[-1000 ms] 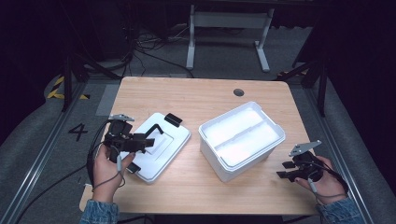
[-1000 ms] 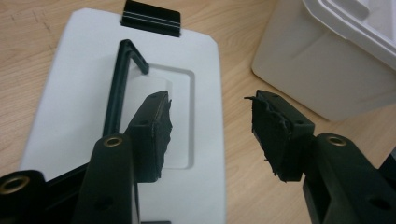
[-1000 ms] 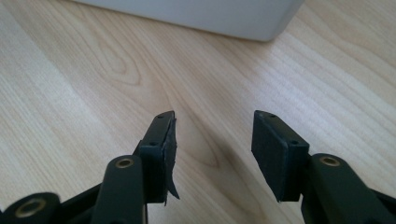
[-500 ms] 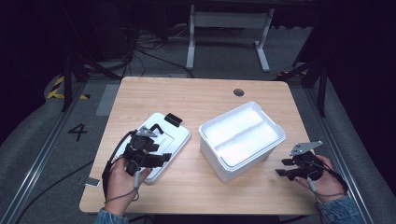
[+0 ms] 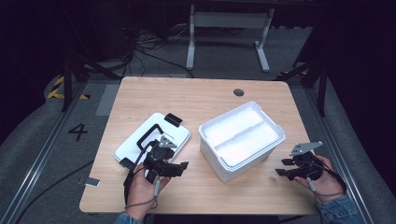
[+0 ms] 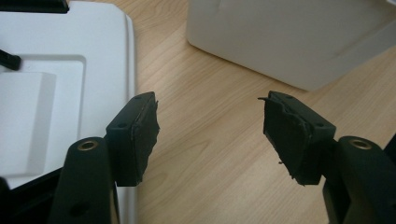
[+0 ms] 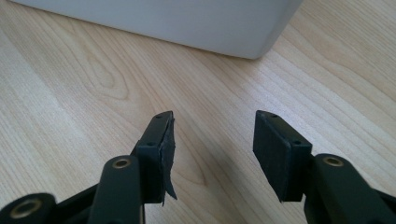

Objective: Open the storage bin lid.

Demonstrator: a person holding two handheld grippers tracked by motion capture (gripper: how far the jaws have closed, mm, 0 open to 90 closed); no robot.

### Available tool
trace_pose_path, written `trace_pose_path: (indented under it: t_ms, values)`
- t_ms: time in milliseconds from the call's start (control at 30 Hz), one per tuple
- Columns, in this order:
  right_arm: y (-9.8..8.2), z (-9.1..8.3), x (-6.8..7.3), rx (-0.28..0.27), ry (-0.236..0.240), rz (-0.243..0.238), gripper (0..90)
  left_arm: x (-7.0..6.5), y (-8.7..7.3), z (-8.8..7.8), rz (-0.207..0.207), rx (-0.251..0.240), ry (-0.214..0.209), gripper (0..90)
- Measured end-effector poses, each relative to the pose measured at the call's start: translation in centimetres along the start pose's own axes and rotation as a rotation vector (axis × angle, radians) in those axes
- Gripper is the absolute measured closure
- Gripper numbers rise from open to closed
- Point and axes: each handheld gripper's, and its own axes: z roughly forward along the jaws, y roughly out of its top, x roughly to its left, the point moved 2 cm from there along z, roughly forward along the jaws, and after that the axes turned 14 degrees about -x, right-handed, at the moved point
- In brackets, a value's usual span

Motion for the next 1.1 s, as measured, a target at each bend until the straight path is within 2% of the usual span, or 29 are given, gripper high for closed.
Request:
trace_pose_path:
  t_ms: [133, 300, 367, 467, 533, 600, 667, 767, 900, 1100]
  values:
    - [-0.2, 0.2, -0.1, -0.008, 0.000, 0.010, 49.7, -0.7, -1.0, 1.5, 0.008, 0.006, 0.000, 34.8]
    - [-0.4, 0.3, -0.2, -0.011, -0.001, 0.010, 49.3, -1.2, -2.1, 3.1, 0.044, 0.059, 0.013, 35.4]
    - [-0.5, 0.4, -0.2, -0.015, -0.004, 0.010, 49.2, -1.2, -2.4, 3.5, 0.041, 0.073, 0.015, 36.0]
    - [-0.6, 0.5, -0.3, -0.028, -0.011, 0.002, 49.1, -1.1, -2.9, 3.9, 0.045, 0.068, 0.048, 35.8]
    - [-0.8, 0.7, -0.3, -0.038, -0.015, 0.002, 49.1, -1.1, -3.2, 4.1, 0.070, 0.027, 0.099, 35.4]
    - [-1.0, 0.8, -0.4, -0.049, -0.015, 0.006, 49.4, -1.0, -3.4, 4.2, 0.078, 0.022, 0.117, 34.9]
    - [-1.2, 1.0, -0.5, -0.063, -0.014, 0.012, 49.5, -0.9, -3.5, 4.3, 0.070, 0.029, 0.111, 34.5]
    - [-1.5, 1.2, -0.6, -0.070, -0.018, 0.015, 49.5, -1.0, -3.9, 4.8, 0.098, 0.042, 0.135, 33.9]
    - [-1.6, 1.2, -0.8, -0.079, -0.025, 0.015, 49.1, -1.2, -4.0, 5.3, 0.105, 0.075, 0.127, 32.8]
    - [-1.7, 1.2, -0.9, -0.095, -0.031, 0.019, 49.2, -1.3, -4.0, 5.3, 0.103, 0.068, 0.124, 32.6]
